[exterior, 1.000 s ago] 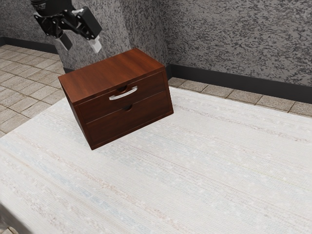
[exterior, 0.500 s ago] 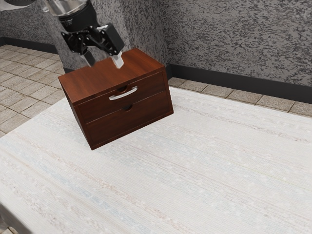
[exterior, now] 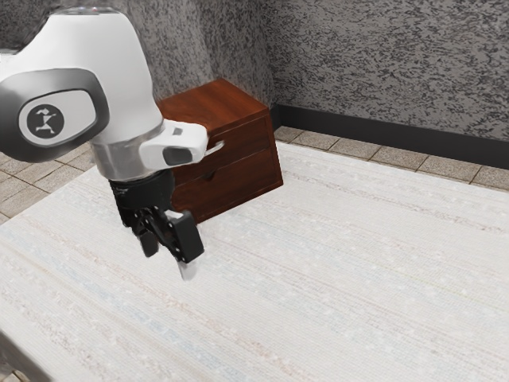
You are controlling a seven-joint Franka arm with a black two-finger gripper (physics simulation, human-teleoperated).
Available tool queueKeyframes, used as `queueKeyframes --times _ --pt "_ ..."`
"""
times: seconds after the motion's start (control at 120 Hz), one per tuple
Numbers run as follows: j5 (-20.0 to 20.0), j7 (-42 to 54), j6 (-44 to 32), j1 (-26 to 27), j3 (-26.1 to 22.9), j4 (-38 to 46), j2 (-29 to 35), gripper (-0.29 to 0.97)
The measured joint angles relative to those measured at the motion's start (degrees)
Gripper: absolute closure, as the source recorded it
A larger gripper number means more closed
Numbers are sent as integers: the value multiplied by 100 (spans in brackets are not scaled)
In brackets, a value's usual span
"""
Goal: Pull the drawer handle with one arm to open the drawer
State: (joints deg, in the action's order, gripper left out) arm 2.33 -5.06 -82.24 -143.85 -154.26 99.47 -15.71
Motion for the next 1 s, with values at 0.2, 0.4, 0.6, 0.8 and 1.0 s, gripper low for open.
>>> queueKeyframes --times 0.2,0.4,0.6,0.8,1.0 --pt "1717 -43 -1380 -143 -168 1201 -301 0" --pt "2272 874 -2958 -302 87 917 432 0" --pt "2359 1770 -3700 -308 482 440 926 0" --pt "2160 2503 -4175 -526 892 248 1345 0" --pt "2387 3082 -4468 4617 5772 -16 425 0"
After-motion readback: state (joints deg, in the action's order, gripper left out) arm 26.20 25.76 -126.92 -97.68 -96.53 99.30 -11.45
